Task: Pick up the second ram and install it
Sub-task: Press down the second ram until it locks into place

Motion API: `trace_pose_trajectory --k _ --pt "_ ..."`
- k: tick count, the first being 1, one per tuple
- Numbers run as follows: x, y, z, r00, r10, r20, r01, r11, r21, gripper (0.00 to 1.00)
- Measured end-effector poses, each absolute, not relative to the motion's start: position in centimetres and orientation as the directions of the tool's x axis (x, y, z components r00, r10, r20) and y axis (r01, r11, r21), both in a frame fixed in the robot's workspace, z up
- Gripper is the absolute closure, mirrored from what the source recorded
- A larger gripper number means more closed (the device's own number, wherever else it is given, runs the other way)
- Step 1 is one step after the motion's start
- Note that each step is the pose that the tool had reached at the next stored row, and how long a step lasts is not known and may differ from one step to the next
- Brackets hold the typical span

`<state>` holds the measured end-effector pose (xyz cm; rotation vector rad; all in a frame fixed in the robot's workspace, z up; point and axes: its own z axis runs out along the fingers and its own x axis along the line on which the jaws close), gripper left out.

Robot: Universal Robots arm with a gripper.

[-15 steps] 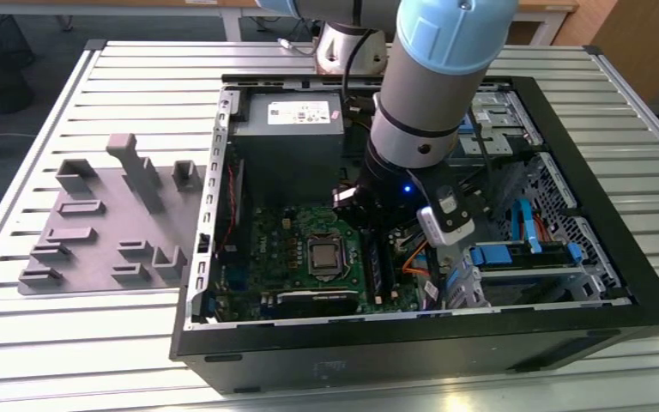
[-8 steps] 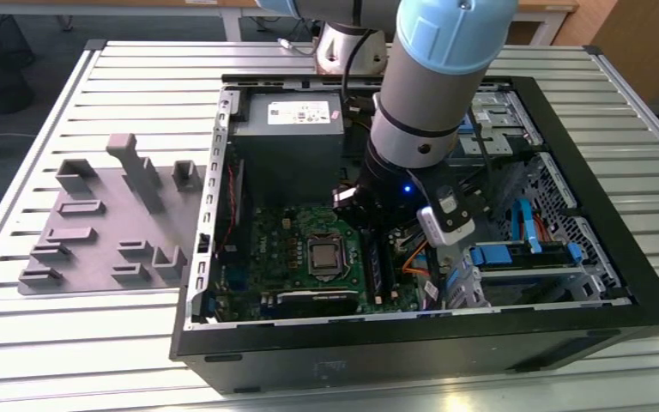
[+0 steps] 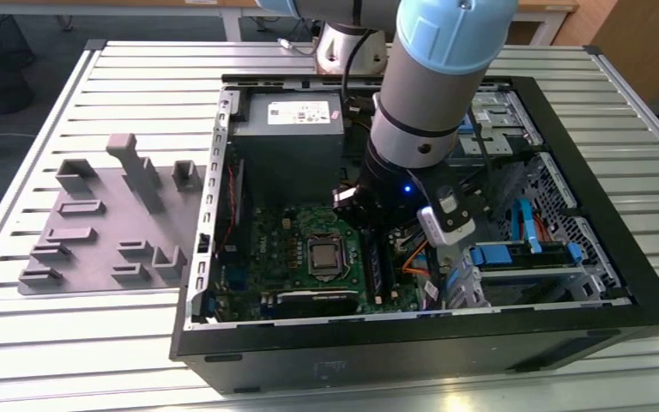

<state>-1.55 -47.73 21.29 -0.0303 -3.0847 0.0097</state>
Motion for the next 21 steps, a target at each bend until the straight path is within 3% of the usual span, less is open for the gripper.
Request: trace_pose_trajectory --k 21 --pt "-1.55 -47.73 20.91 -0.998 0.019 0.057 0.018 1.000 -0.007 0.86"
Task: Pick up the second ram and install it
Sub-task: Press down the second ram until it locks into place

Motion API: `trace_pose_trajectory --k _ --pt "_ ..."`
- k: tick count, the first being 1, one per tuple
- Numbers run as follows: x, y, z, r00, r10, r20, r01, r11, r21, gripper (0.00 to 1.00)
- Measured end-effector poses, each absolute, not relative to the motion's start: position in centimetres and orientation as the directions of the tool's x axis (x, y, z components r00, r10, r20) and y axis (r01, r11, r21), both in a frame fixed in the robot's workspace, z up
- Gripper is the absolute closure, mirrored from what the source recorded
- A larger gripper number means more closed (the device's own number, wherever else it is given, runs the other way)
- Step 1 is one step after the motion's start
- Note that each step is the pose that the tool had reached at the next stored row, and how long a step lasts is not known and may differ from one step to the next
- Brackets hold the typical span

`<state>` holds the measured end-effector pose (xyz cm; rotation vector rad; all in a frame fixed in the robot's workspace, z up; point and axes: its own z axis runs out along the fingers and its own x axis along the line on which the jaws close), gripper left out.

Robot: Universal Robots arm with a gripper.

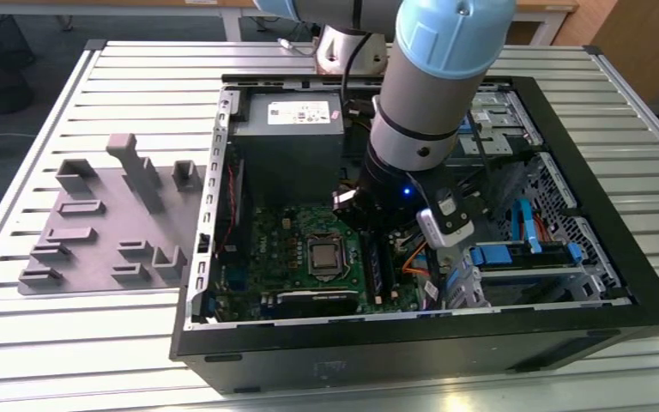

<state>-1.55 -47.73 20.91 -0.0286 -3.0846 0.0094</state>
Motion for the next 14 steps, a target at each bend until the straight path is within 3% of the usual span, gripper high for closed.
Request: trace_pose_trajectory --k 12,13,14 --pt "-1.55 -47.73 20.87 -0.998 0.019 0.057 0.018 1.000 -0.007 0.85" --pt "-1.55 -47.73 20.87 -0.998 0.019 0.057 0.018 1.000 -0.007 0.79" --pt "-1.55 -47.73 20.86 -0.998 0.019 0.057 0.018 1.000 -0.006 0.79"
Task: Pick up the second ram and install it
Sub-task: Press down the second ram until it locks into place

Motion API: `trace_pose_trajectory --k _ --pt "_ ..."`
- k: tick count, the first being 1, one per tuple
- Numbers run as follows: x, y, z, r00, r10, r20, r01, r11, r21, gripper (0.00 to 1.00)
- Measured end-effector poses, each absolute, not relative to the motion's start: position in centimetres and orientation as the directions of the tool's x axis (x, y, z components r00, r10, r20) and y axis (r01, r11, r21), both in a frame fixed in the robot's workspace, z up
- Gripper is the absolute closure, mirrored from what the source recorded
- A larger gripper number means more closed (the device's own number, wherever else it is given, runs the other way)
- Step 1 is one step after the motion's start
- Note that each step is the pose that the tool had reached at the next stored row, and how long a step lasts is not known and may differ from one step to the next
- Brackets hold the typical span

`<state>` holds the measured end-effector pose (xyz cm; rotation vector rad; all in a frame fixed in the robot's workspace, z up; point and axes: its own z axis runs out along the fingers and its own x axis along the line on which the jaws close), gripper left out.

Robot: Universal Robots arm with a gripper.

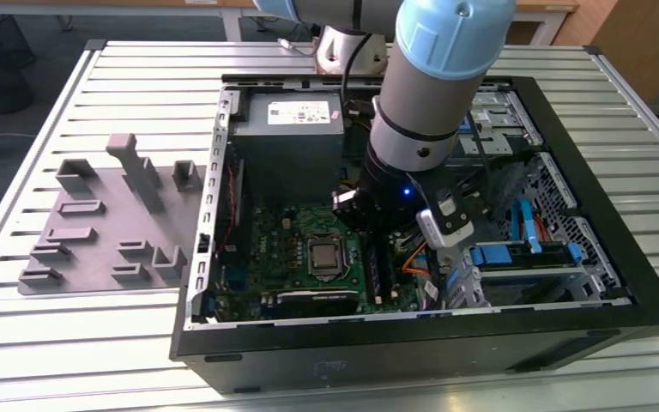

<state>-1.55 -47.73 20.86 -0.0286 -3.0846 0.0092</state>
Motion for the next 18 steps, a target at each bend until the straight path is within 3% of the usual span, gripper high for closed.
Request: trace_pose_trajectory --k 18 --pt "-1.5 -47.7 23.1 -0.998 0.019 0.057 0.018 1.000 -0.006 0.80"
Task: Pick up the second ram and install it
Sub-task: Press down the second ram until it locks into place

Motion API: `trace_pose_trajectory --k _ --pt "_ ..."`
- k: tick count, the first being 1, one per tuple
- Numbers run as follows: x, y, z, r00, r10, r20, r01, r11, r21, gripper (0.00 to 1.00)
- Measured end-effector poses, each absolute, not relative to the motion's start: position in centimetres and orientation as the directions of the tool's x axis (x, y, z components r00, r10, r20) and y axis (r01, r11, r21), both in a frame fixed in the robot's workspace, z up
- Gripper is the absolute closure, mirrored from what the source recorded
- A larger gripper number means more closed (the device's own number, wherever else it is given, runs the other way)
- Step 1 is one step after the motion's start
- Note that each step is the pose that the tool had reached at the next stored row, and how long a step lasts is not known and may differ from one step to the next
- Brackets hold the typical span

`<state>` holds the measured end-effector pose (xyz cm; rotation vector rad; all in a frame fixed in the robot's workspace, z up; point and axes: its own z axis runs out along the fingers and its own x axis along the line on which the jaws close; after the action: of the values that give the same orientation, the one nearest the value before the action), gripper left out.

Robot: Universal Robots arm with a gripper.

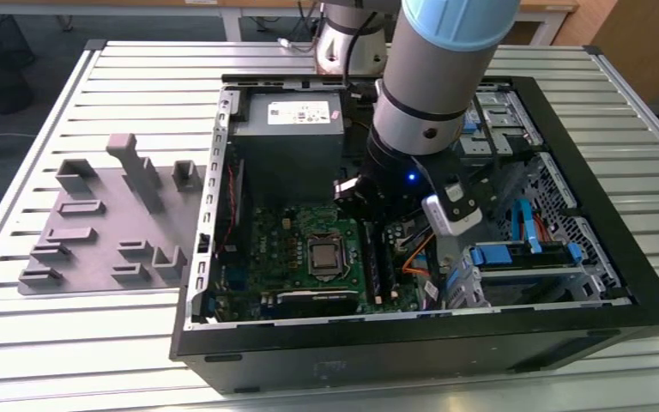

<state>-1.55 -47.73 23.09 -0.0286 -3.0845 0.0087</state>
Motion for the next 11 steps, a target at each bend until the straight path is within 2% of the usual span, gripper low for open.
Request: trace_pose_trajectory --k 1,2,11 --pt "-1.55 -47.73 23.09 -0.998 0.019 0.057 0.018 1.000 -0.006 0.87" --pt "-1.55 -47.73 23.09 -0.998 0.019 0.057 0.018 1.000 -0.006 0.89" --pt "-1.55 -47.73 23.12 -0.998 0.019 0.057 0.018 1.000 -0.006 0.89"
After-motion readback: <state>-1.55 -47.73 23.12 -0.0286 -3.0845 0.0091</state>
